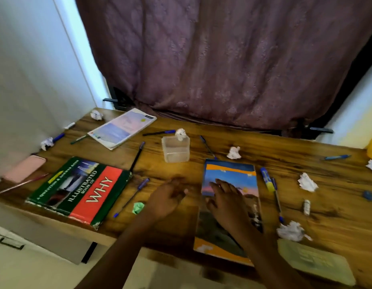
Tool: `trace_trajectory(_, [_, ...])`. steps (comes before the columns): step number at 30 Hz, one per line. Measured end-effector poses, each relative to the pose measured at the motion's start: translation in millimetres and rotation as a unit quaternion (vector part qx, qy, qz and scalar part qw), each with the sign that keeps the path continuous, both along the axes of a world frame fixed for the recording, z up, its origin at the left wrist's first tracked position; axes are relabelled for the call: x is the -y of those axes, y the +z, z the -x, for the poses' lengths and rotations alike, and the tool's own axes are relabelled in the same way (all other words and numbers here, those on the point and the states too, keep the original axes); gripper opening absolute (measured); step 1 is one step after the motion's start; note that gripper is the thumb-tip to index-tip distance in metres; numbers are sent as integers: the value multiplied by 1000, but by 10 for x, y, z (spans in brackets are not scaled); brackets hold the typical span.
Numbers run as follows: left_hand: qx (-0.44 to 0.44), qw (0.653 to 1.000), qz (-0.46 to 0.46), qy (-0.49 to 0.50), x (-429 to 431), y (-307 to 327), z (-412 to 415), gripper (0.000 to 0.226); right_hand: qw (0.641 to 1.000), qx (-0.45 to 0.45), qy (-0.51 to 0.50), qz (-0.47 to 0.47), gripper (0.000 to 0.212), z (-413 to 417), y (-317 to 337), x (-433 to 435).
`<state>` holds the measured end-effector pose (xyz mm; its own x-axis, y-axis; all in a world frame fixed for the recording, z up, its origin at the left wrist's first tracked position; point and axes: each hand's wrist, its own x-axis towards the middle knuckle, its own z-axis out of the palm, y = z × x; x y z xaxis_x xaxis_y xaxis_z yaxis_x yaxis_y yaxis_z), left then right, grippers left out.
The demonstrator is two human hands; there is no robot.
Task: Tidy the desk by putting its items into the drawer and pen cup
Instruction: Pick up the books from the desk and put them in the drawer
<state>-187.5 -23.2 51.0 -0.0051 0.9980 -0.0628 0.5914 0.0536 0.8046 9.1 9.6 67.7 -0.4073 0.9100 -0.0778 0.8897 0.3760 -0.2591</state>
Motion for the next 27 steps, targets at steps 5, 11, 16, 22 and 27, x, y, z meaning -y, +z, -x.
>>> trace_trajectory(5, [-4,986,-47,161,-178,165,1102,38,992,-103,63,-20,52,1066,247,-229])
trace_trajectory(11, [-72,962,-43,260,-626,185,2465,28,987,-129,90,-15,42,2678,113,-911])
trace_trajectory(16, [-147,965,-9,217,-1188,-133,3287,40,983,-159,28,88,40,3595,-76,-1482])
trace_trajectory(22, [-269,949,70,148,-1926,-281,3789,56,935,-263,-143,189,46,4077,-195,-1774])
trace_trajectory(27, [-291,942,78,151,-2296,-299,3927,76,903,-336,-199,178,50,4253,-312,-1822])
